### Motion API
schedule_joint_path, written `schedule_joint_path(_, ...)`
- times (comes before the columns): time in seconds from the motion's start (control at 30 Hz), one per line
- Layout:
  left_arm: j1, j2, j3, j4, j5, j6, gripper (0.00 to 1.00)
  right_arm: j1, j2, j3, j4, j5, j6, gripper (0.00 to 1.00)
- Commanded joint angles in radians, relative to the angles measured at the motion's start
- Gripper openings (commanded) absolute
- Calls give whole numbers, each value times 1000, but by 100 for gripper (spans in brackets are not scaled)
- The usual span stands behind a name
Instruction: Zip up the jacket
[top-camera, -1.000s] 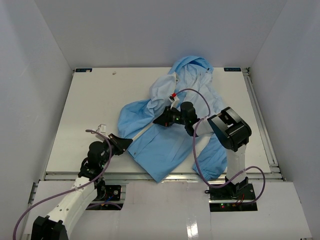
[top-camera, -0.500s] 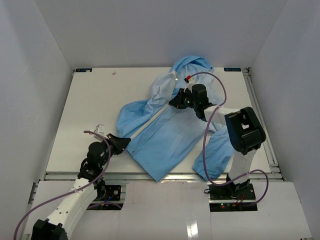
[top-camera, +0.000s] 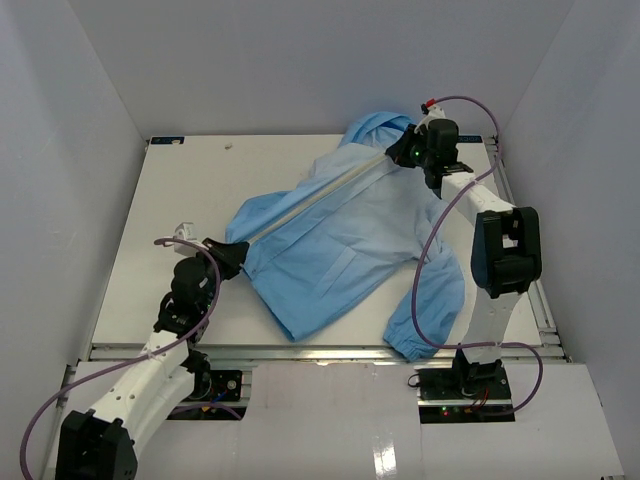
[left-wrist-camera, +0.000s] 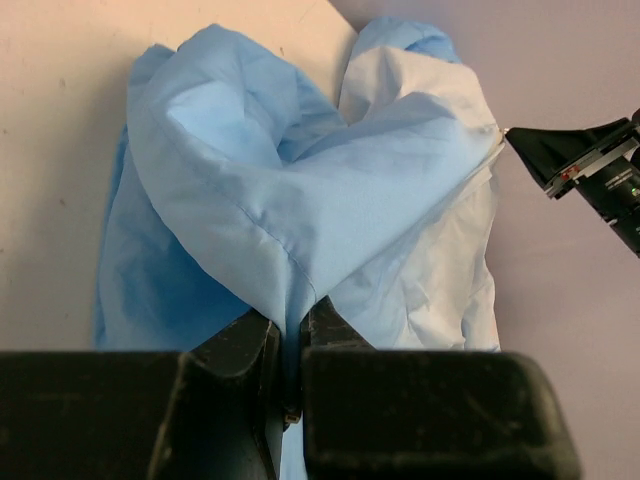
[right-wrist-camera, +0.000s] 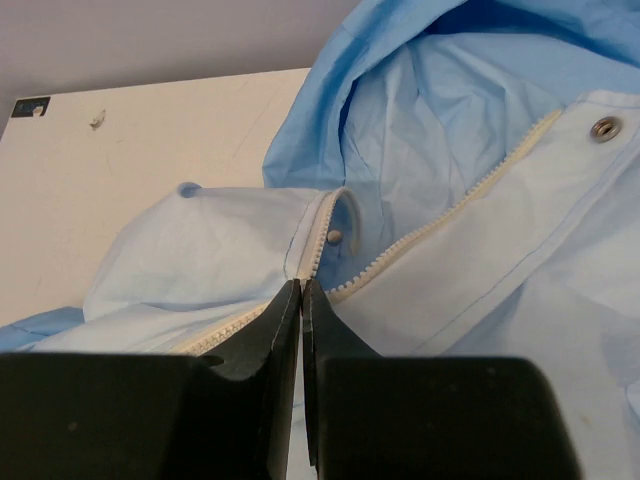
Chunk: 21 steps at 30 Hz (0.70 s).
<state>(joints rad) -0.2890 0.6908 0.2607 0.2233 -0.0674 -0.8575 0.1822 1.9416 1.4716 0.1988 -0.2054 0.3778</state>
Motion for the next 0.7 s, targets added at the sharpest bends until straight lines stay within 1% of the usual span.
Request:
schedule_joint_path(0.0, 41, 1, 47, 7, -159, 67, 0, -66, 34, 77, 59, 160, -68, 8)
schedule_joint_path(0.13, 84, 24, 48, 16, -178, 76, 0, -91, 94, 132, 76, 188, -73, 8)
schedule_joint_path(0.27, 150, 68, 44, 71, -160, 82, 0, -116, 162, 168, 115, 191, -51, 8)
schedule_joint_path(0.37, 201, 148, 49, 118, -114, 79, 0, -128, 202, 212, 159, 214, -47, 8)
schedule_joint_path(0.5, 277, 243, 38, 250, -37, 51, 0, -154, 269, 232, 230, 251, 9, 8)
schedule_joint_path(0.57, 287, 299, 55, 288, -21, 43, 0, -159, 288, 240, 244, 284, 18, 8)
schedule_joint_path(0.67, 331, 405, 105, 324, -8, 41, 0, -175, 314, 264, 252, 319, 27, 8)
